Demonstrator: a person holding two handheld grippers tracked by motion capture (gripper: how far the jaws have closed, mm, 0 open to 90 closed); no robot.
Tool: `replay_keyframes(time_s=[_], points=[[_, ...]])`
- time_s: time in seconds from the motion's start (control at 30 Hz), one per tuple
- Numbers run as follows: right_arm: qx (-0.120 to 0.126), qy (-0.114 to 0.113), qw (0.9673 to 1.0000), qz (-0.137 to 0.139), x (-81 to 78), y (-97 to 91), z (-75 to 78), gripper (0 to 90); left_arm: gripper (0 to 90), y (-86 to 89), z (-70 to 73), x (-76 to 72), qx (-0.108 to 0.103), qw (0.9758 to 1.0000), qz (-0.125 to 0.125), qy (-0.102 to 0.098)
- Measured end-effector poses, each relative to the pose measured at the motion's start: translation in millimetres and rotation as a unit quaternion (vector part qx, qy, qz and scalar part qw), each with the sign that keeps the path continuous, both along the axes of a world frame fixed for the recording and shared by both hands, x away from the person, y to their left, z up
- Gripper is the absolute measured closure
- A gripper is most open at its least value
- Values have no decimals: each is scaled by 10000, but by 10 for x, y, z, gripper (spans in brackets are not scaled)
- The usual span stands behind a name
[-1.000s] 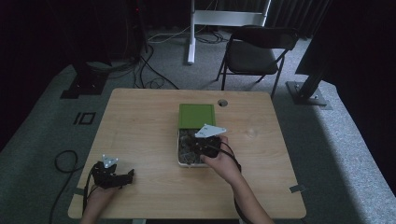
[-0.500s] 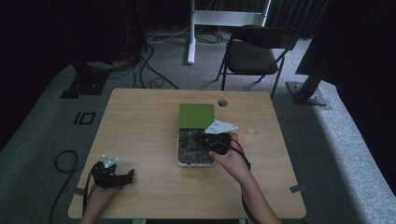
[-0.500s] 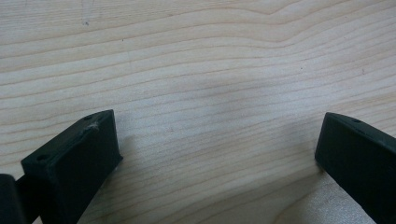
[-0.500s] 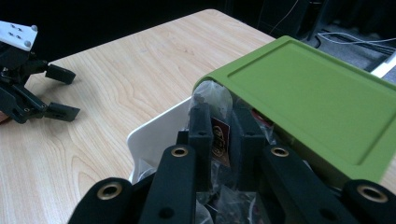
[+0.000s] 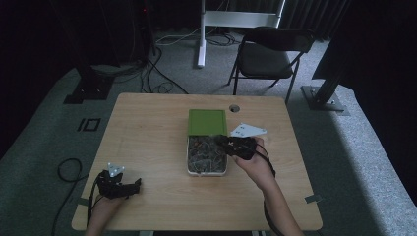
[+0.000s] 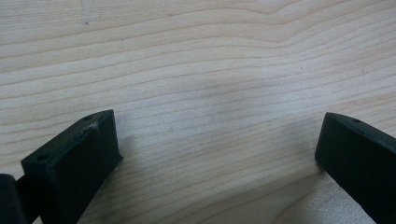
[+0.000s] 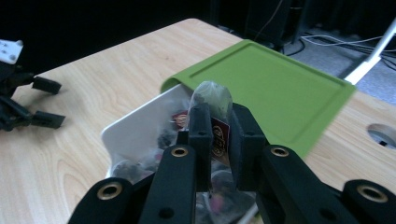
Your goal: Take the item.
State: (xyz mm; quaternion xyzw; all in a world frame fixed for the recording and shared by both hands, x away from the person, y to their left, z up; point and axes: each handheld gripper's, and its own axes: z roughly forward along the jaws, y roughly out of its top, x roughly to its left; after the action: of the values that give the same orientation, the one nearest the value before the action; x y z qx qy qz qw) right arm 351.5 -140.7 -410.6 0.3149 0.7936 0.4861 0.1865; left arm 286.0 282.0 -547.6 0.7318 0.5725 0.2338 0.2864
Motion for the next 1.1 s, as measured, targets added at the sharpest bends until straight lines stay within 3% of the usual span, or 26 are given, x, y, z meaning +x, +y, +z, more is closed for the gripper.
replay_keyframes(time_s=[0.7,1.1], points=[[145,-136,9982,-557,97,-443,35,813,2,0,0,0,0,10000,2,-2],[235,-191,9937,-1083,143,-785,34,813,2,0,0,0,1,10000,0,-2]])
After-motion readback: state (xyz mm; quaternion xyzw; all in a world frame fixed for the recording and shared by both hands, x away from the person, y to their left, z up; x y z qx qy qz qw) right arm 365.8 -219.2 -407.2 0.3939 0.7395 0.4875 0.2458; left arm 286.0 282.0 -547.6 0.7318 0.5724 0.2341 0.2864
